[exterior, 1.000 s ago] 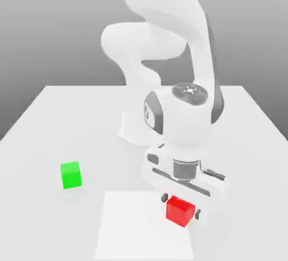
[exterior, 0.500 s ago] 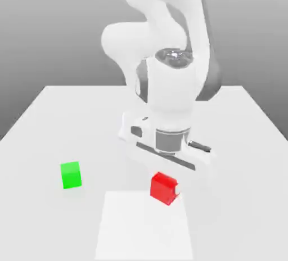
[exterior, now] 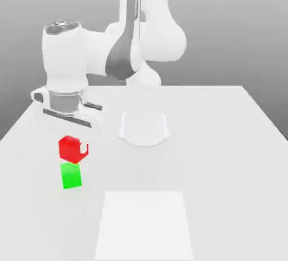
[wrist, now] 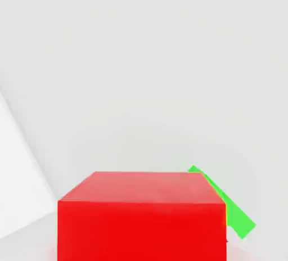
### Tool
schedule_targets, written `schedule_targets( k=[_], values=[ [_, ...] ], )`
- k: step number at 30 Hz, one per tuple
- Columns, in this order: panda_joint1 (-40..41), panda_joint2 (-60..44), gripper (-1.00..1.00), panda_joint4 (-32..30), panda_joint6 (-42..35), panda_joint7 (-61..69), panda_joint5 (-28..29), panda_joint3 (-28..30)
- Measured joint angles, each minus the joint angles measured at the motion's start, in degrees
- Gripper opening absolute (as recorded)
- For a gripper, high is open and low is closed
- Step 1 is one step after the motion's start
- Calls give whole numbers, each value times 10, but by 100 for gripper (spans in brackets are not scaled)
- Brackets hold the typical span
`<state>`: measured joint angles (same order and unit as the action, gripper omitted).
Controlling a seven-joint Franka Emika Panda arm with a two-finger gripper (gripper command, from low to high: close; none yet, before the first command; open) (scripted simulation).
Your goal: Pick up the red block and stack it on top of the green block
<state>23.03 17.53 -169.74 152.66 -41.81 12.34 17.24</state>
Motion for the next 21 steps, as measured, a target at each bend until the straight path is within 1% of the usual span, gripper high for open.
schedule_targets(
  k=[2, 6, 9, 12, 13, 18, 19, 21],
  values=[
    [1, -8, -100, -4, 11, 29, -4, 18],
    [-18, -58, -100, -3, 60, 55, -31, 35],
    [-34, -104, -100, -2, 105, 75, -60, 44],
    [-46, -155, -100, -3, 154, 106, -105, 41],
    [-46, -167, 100, -3, 165, 113, -116, 40],
    [-48, -167, 100, -3, 165, 113, -116, 40],
    [-48, -172, 100, -3, 171, 118, -123, 39],
    [-42, -155, 100, -2, 154, 105, -104, 40]
  ],
)
